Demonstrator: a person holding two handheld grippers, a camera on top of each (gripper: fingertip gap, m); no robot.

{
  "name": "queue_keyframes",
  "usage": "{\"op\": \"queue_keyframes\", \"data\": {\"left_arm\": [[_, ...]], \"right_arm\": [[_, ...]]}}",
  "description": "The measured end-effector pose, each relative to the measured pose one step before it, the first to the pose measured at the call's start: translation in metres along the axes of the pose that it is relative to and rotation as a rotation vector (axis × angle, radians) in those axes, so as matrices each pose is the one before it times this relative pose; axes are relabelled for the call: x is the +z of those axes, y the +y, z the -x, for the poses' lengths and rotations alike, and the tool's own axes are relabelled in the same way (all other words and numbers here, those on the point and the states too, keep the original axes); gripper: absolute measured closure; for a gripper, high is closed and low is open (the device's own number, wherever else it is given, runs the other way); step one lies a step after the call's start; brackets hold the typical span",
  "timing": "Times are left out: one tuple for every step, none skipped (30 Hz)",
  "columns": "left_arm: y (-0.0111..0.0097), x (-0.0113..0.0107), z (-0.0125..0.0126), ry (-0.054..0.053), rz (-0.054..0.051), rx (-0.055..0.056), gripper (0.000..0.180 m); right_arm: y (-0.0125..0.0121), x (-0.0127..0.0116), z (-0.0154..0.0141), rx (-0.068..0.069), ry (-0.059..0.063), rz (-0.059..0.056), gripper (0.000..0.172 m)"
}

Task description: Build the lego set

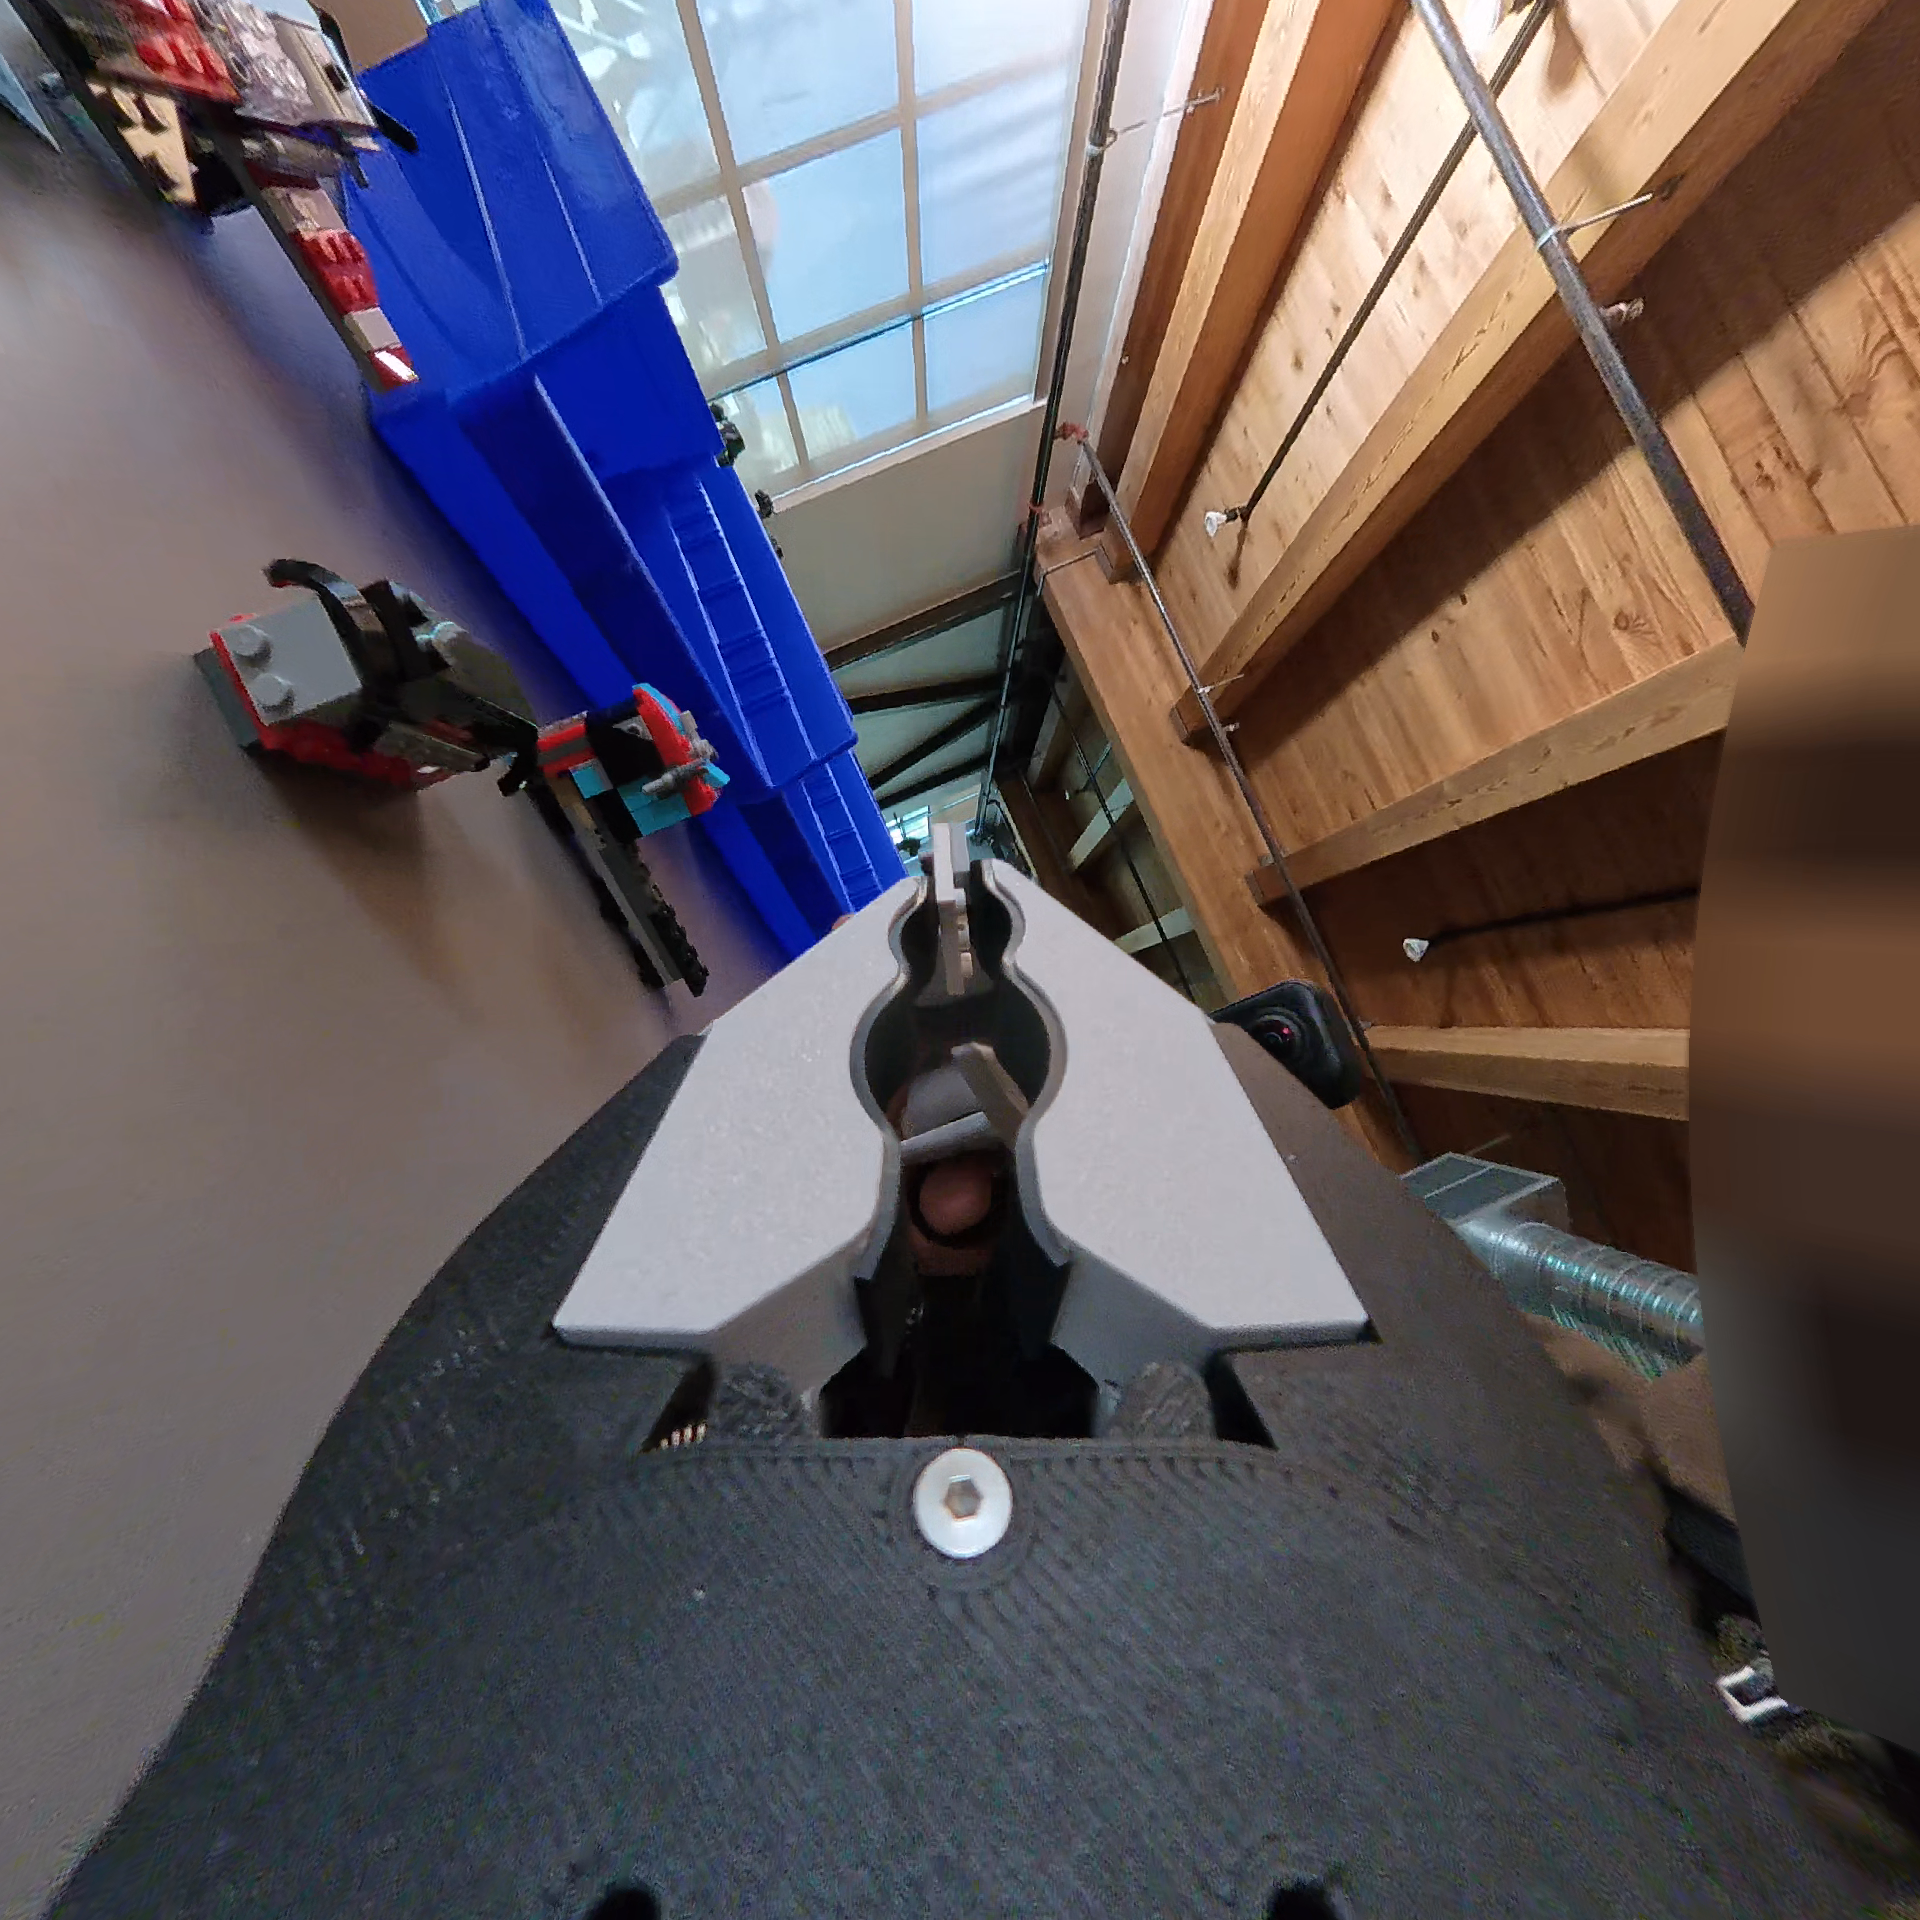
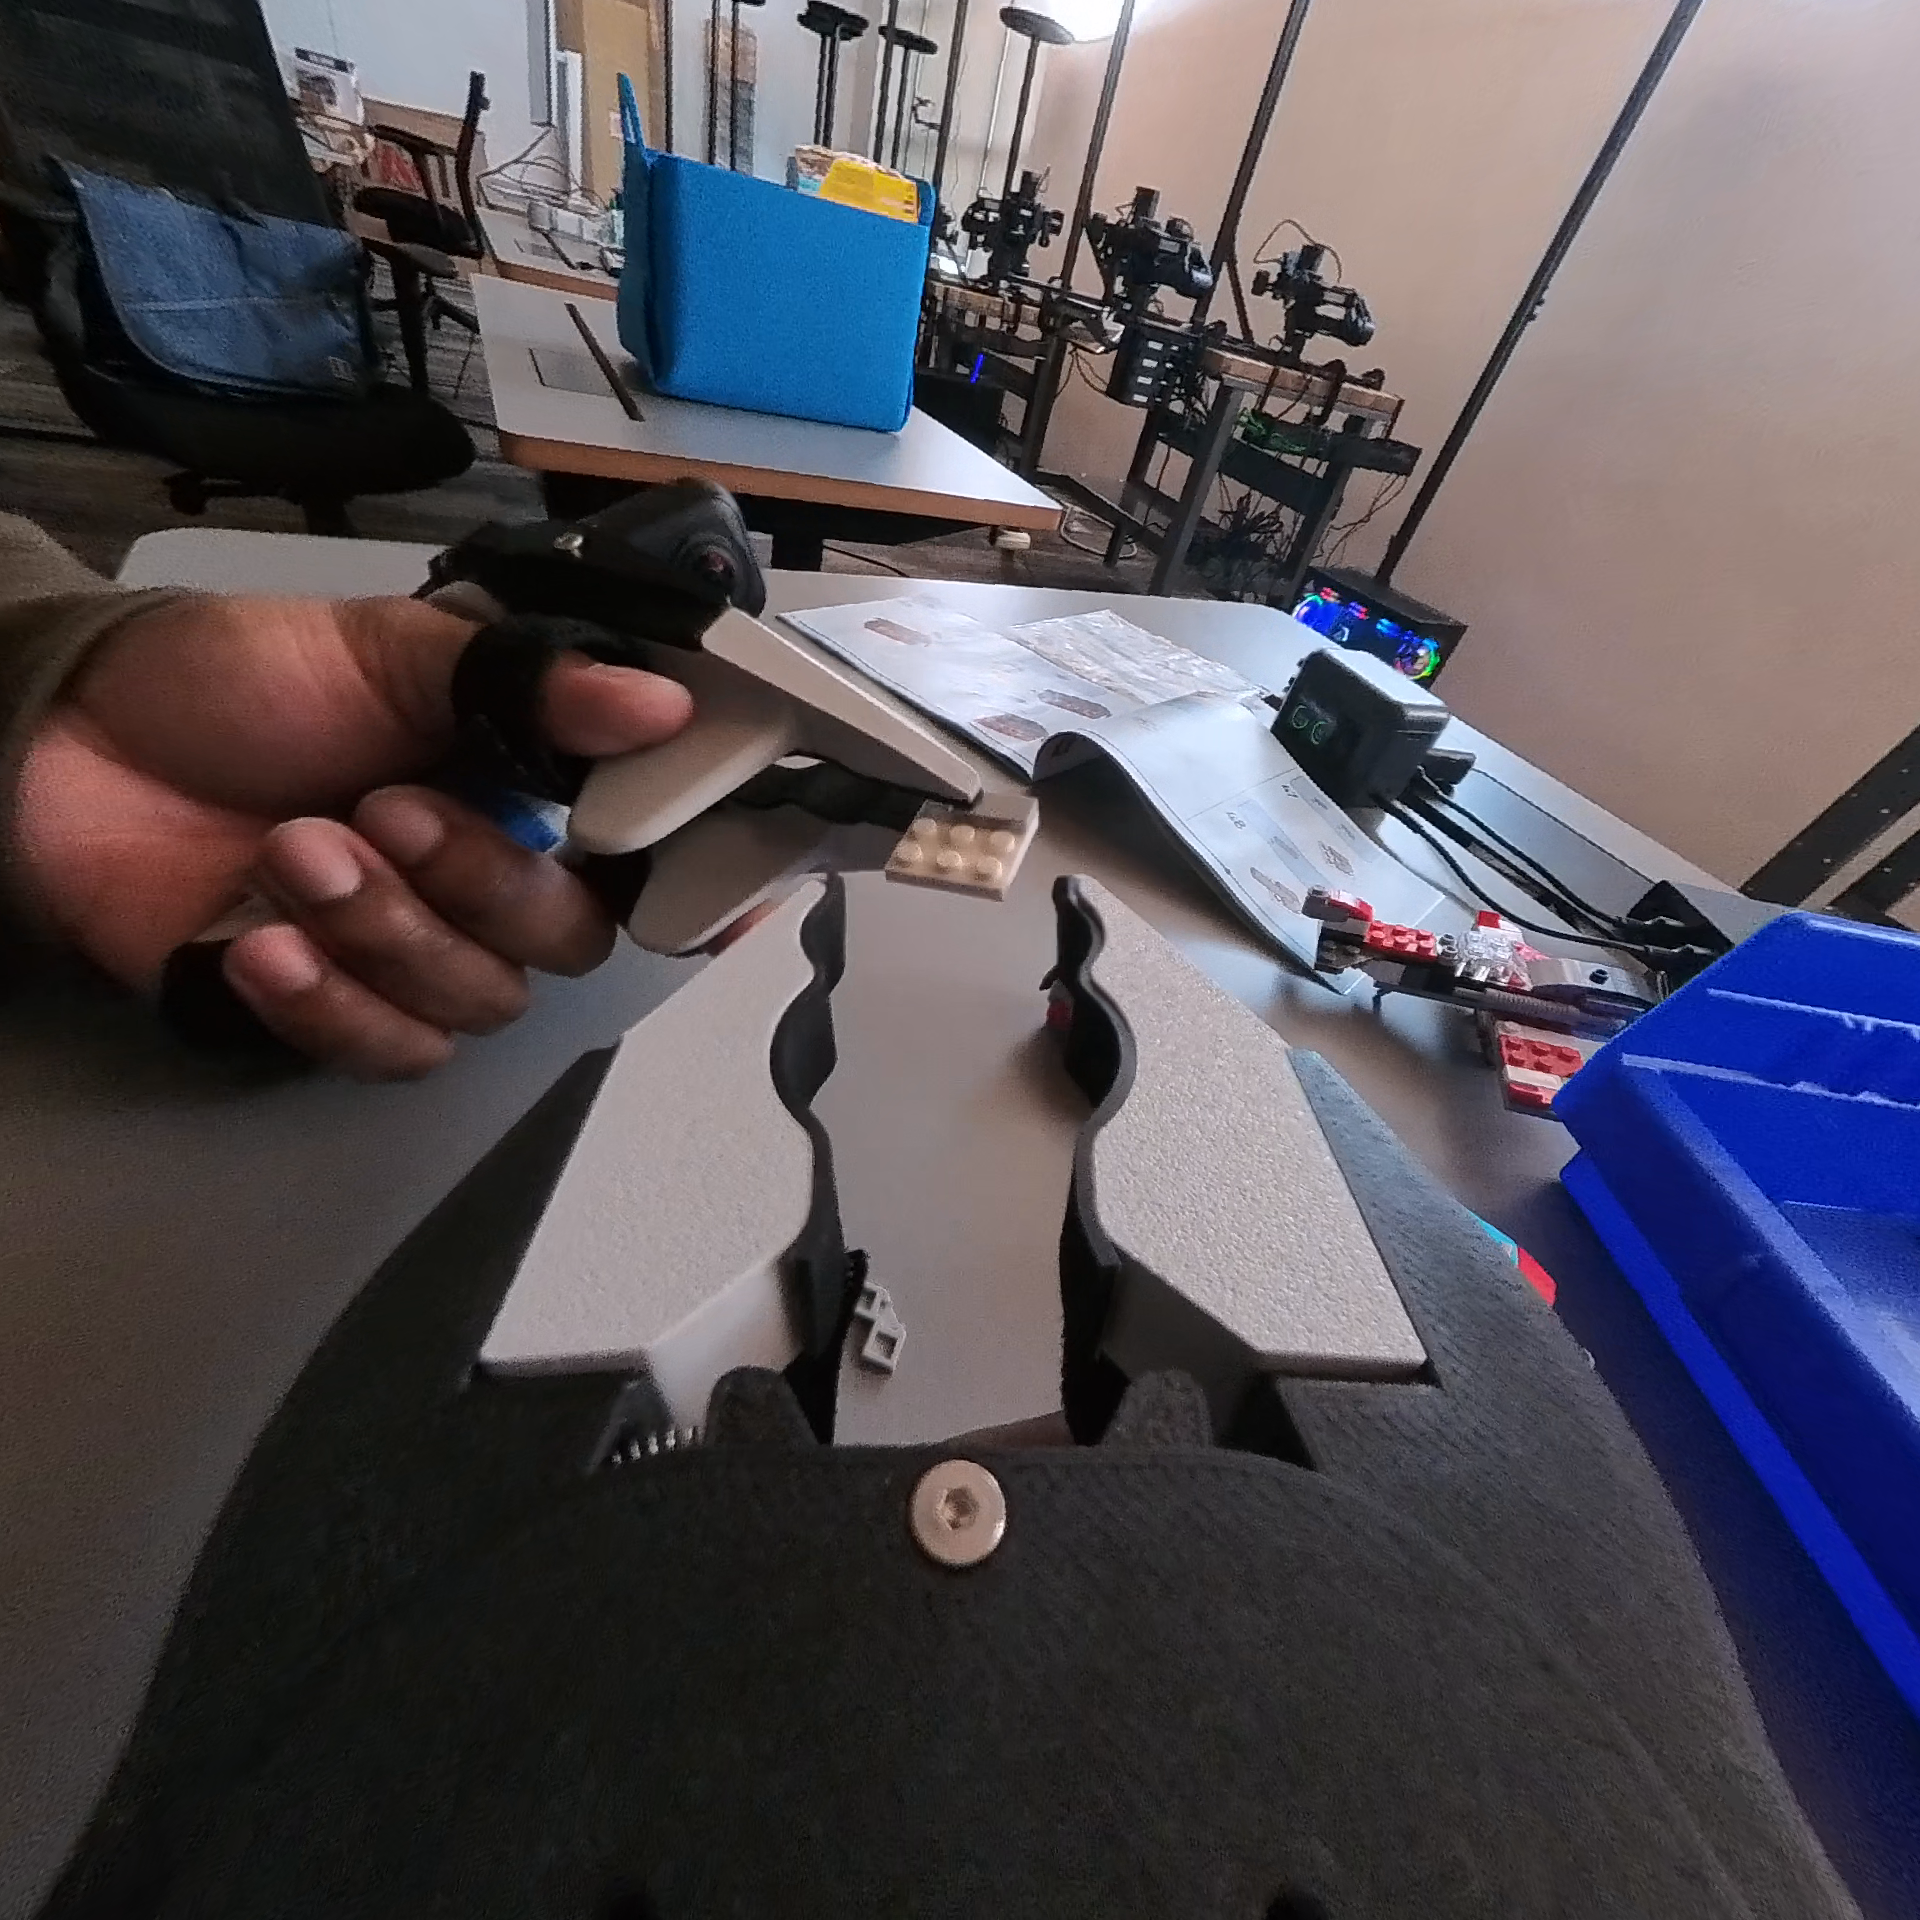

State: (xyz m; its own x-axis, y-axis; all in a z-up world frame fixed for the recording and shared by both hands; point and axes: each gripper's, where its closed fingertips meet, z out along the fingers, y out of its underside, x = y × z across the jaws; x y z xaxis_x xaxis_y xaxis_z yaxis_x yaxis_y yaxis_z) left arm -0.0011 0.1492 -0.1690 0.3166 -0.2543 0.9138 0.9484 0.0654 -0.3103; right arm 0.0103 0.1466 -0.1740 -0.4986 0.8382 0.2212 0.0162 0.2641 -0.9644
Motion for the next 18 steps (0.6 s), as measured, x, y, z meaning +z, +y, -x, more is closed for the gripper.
{"op": "queue_keyframes", "data": {"left_arm": [[0.00091,0.00049,-0.00043,0.0026,-0.0124,-0.0054,0.174],[0.00014,0.00015,-0.00013,0.0013,-0.0135,-0.0051,0.174],[0.00078,0.00029,0.00003,0.0003,-0.0042,-0.0036,0.174],[0.00124,0.00069,-0.00074,0.0045,0.0019,-0.0022,0.174],[0.00171,0.00078,-0.00016,0.0014,0.0066,-0.0014,0.174],[0.00147,0.00061,0.00021,-0.0016,0.0053,0.0002,0.174],[0.00066,0.00043,0.00014,-0.0023,0.0002,0.0016,0.174],[0.0008,0.0003,-0.00005,-0.0005,0.0016,0.0007,0.174],[0.0009,0.00046,-0.0001,0.0001,0.0038,0.0006,0.174],[0.00043,0.00024,-0.00006,0.0004,0.0024,0.0002,0.174],[0.00043,0.00028,0.0001,-0.0001,0.0041,-0.0019,0.174],[0.00064,0.00029,0.00014,0.0011,0.0056,-0.0039,0.173],[0.00155,0.00061,0.00024,0.0013,0.0119,-0.0051,0.171],[0.00241,0.00109,-0.00074,0.0072,0.0174,-0.0043,0.167],[0.00214,0.00093,-0.00103,0.0084,0.0163,-0.0026,0.163],[0.00146,0.00064,-0.00059,0.0048,0.011,-0.0005,0.162],[0.00078,0.00033,-0.0004,0.0026,0.0064,0.0018,0.163],[0.00009,0.00019,-0.00004,-0.0004,0.0031,0.0031,0.163]], "right_arm": [[-0.00017,0.00057,0.00107,-0.0052,0.0009,-0.0003,0.13],[0.00014,0.00059,0.0014,-0.0059,-0.0014,0.0015,0.13],[-0.00013,0.00033,0.00083,-0.0069,0.0008,-0.0012,0.13],[-0.00016,0.00008,0.00015,-0.0069,0.0041,-0.0012,0.131],[-0.00018,-0.00003,-0.00072,-0.0052,0.0071,-0.001,0.131],[-0.00048,-0.00024,-0.00102,-0.0026,0.006,-0.0031,0.132],[-0.00029,-0.00046,-0.0008,0.0,0.0034,-0.0026,0.134],[-0.00015,-0.00048,-0.00099,0.0014,0.0033,-0.0013,0.138],[-0.00013,-0.00064,-0.00116,0.0011,0.0035,-0.0016,0.142],[0.00001,-0.00071,-0.0002,0.0011,-0.0034,-0.0005,0.143],[0.00016,-0.00043,-0.00016,0.0037,-0.0026,0.0,0.143],[-0.00029,-0.00063,-0.00055,0.0063,-0.0005,-0.0026,0.143],[-0.00077,-0.00081,-0.00131,0.009,0.0014,-0.0052,0.143],[-0.00108,-0.00081,-0.0017,0.0108,0.0004,-0.0055,0.143],[-0.00076,-0.00084,-0.00148,0.0114,-0.0021,-0.0047,0.143],[-0.00069,-0.00097,-0.00127,0.0113,-0.0037,-0.0048,0.143],[-0.00046,-0.00086,-0.00113,0.0103,-0.0035,-0.0047,0.143],[-0.0002,-0.00089,-0.00099,0.0081,-0.0027,-0.0027,0.143]]}}
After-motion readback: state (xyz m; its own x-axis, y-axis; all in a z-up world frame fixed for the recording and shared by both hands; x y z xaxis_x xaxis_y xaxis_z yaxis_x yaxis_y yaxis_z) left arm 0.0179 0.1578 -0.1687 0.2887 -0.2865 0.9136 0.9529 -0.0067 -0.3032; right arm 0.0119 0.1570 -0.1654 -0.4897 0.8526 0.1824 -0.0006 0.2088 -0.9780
